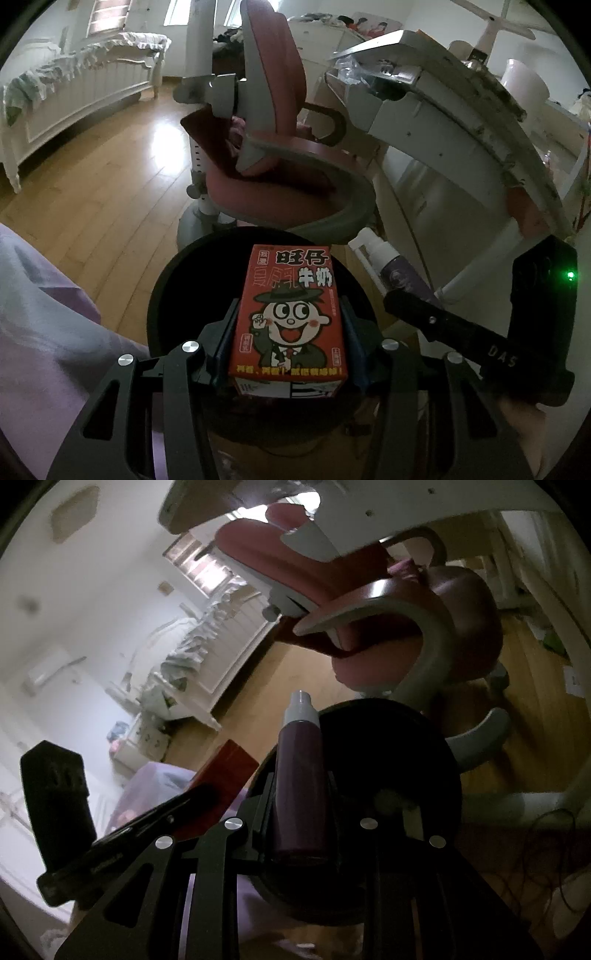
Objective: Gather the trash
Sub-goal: 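Open both tools to drop the milk box and bottle into the bin, then move both tools back over the table toward the pink roller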
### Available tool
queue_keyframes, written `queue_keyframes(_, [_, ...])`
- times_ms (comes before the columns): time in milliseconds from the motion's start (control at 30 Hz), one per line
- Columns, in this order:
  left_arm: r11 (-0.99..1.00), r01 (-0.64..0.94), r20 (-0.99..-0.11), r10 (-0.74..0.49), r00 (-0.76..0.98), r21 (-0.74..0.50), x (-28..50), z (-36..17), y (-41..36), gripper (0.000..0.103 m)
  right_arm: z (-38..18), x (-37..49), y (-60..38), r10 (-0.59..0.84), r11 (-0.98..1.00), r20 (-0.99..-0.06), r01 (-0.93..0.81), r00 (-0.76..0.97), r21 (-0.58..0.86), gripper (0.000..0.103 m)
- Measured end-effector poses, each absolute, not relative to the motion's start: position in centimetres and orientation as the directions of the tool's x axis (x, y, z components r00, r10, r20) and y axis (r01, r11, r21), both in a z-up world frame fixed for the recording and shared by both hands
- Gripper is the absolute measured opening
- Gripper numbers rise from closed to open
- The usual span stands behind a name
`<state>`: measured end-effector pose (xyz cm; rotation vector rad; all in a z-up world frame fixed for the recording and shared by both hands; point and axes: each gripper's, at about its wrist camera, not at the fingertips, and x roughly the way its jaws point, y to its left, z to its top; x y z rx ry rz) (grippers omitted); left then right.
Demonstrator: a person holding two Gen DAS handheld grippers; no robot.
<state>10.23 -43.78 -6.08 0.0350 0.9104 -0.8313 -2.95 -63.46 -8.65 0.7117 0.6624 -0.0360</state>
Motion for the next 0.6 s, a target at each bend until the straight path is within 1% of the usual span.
queue_keyframes(33, [0.699,0.646,-0.711,-0.619,0.332,-0.307,10.3,-6.1,-43.8,0.054,-8.7,-2.9,-63.7,0.186,0.762,-0.578,0.255,0.795,0.596,0.027])
queue_keyframes(67, [0.700,0.642,-0.710,-0.621,0.333,-0.311,10.3,-6.0,-43.7,0.063,-8.7,-2.9,-63.8,0.183,0.755,-0.580,0.265,0.794,0.600,0.038])
queue_keyframes(100, [0.703,0.638,-0.705,-0.623,0.339,-0.314,10.3,-5.9,-43.7,0.074,-8.7,-2.9,-64.0,0.182,0.749,-0.581,0.271,0.794,0.605,0.047])
queue_keyframes(133, [0.707,0.633,-0.695,-0.626,0.353,-0.315,10.1,-5.7,-43.4,0.077,-8.7,-3.1,-64.1,0.177,0.740,-0.574,0.277,0.800,0.613,0.061])
queue_keyframes(167, [0.709,0.631,-0.689,-0.628,0.360,-0.316,10.0,-5.5,-43.2,0.080,-8.5,-3.4,-64.1,0.170,0.735,-0.565,0.278,0.807,0.618,0.064])
queue_keyframes(433, [0.722,0.608,-0.669,-0.633,0.389,-0.330,9.5,-4.1,-40.4,0.080,-7.9,-3.6,-62.6,0.180,0.755,-0.569,0.258,0.802,0.603,0.064])
queue_keyframes(600, [0.750,0.571,-0.649,-0.623,0.437,-0.335,9.2,-2.8,-36.5,0.080,-7.2,-2.7,-60.2,0.224,0.784,-0.576,0.206,0.786,0.586,0.064])
